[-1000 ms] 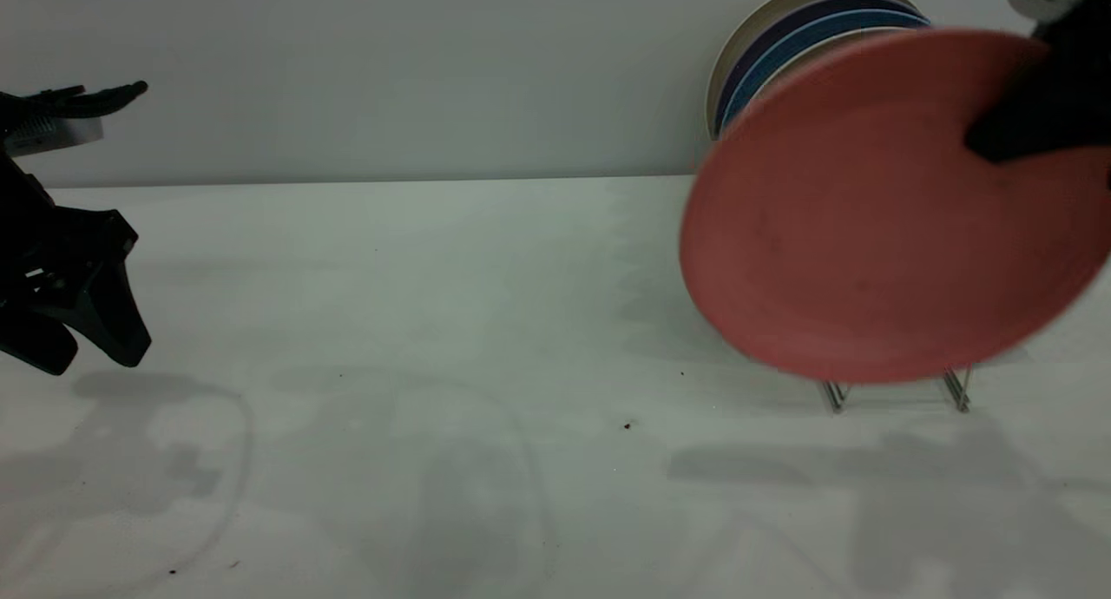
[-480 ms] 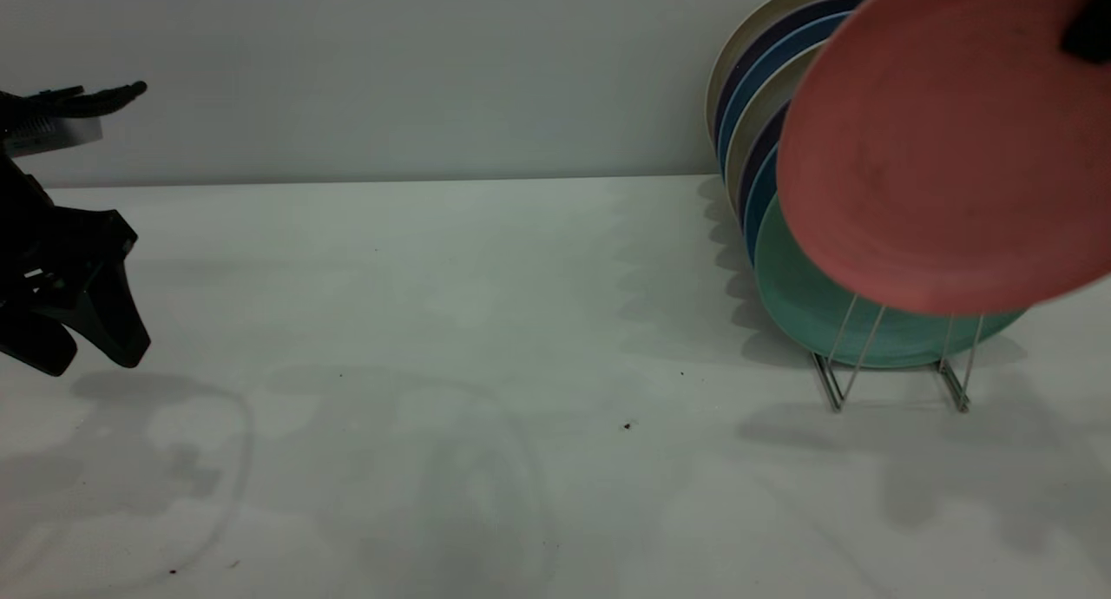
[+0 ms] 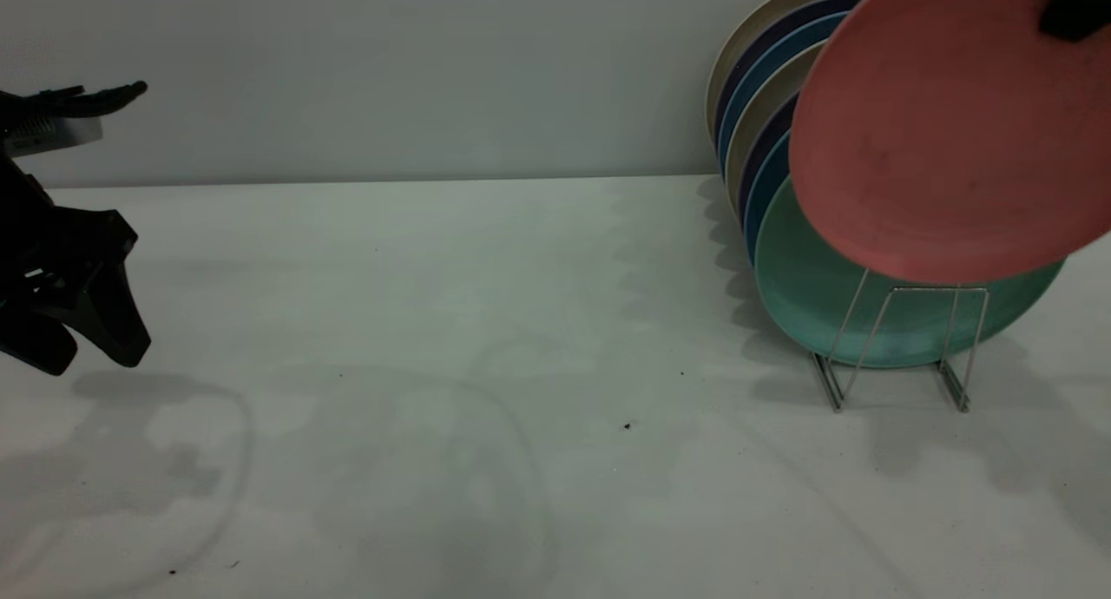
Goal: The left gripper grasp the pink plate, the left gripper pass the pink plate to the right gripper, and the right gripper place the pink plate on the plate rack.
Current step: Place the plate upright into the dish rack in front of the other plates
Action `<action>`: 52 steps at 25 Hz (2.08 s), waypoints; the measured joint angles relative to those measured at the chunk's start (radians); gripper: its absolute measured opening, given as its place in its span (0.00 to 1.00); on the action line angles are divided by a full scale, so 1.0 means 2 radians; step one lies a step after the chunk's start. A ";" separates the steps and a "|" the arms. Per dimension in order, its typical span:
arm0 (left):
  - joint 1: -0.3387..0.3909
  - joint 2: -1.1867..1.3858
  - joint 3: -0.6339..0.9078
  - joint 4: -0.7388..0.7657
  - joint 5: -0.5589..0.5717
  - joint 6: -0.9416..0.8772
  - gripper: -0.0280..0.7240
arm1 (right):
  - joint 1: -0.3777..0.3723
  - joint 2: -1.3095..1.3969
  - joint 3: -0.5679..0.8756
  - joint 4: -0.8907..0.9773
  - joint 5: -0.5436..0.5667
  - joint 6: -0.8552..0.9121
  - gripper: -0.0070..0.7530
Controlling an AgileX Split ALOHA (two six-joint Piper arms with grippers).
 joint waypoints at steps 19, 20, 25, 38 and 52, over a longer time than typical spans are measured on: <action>0.000 0.000 0.000 0.000 0.001 0.001 0.76 | 0.000 0.054 -0.043 -0.002 0.012 -0.003 0.14; 0.000 0.000 0.000 0.000 0.001 0.001 0.76 | 0.000 0.057 -0.043 -0.002 0.012 -0.003 0.14; 0.000 0.000 0.000 0.000 0.000 0.001 0.76 | 0.000 0.071 -0.043 -0.002 0.010 -0.004 0.14; 0.000 0.000 0.000 0.000 0.000 0.001 0.76 | 0.000 0.107 -0.043 -0.002 -0.009 -0.004 0.14; 0.000 0.000 0.000 0.000 -0.005 0.000 0.76 | 0.000 0.111 -0.043 0.002 0.036 0.010 0.34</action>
